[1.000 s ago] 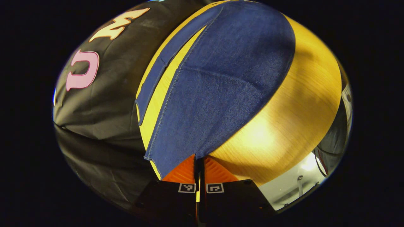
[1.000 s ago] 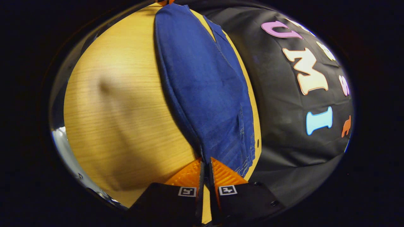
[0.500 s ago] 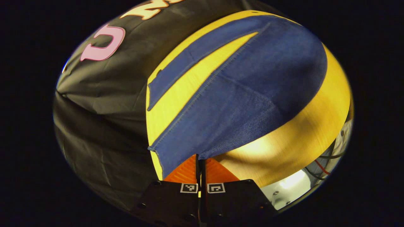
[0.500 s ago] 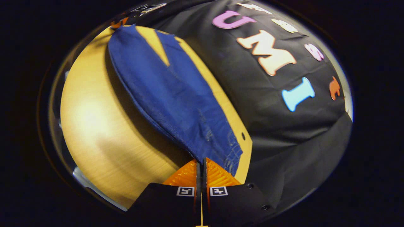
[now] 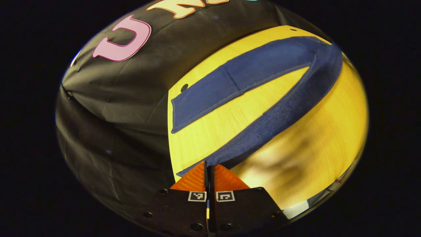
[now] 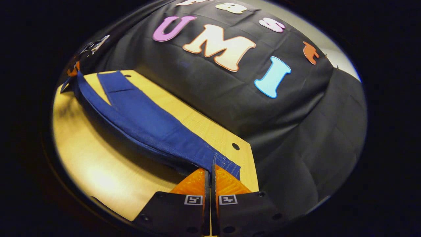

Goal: Grasp the waist and the cuffs of the jeans and fold them to make the two legs overlap; first hold the waist and fold one-third of the jeans toward the cuffs, then hold the cuffs and fold the remaining one-third in the same direction to finish folding.

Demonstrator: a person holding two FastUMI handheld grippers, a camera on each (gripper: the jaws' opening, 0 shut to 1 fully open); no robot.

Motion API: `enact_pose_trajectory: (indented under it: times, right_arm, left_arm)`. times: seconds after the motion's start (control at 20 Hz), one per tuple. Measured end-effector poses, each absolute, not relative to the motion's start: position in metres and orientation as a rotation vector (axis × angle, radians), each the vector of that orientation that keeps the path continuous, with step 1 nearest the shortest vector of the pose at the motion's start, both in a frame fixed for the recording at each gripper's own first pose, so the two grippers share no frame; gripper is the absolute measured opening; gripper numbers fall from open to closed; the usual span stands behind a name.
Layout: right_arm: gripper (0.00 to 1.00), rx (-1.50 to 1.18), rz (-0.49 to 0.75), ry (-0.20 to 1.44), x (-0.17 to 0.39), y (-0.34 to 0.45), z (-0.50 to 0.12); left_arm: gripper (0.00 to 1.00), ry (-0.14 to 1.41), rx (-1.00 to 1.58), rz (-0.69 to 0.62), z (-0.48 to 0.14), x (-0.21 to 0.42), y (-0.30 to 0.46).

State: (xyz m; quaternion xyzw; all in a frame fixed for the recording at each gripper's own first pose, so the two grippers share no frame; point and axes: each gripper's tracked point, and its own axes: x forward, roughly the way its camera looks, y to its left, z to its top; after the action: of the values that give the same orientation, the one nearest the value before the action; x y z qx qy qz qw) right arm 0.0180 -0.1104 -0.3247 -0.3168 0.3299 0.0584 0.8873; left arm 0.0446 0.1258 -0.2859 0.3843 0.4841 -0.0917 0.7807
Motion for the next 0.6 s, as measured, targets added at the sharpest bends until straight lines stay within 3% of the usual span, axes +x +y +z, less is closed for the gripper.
enact_pose_trajectory:
  times: [0.35,0.6]
  right_arm:
    - [0.04,-0.455,-0.062,0.685,0.084,-0.101,-0.339]
    - [0.04,-0.450,-0.110,0.693,0.126,-0.097,-0.362]
  left_arm:
    - [0.00,0.978,0.871,-0.247,-0.284,0.141,0.118]
    - [0.00,0.978,0.803,-0.279,-0.309,0.208,0.107]
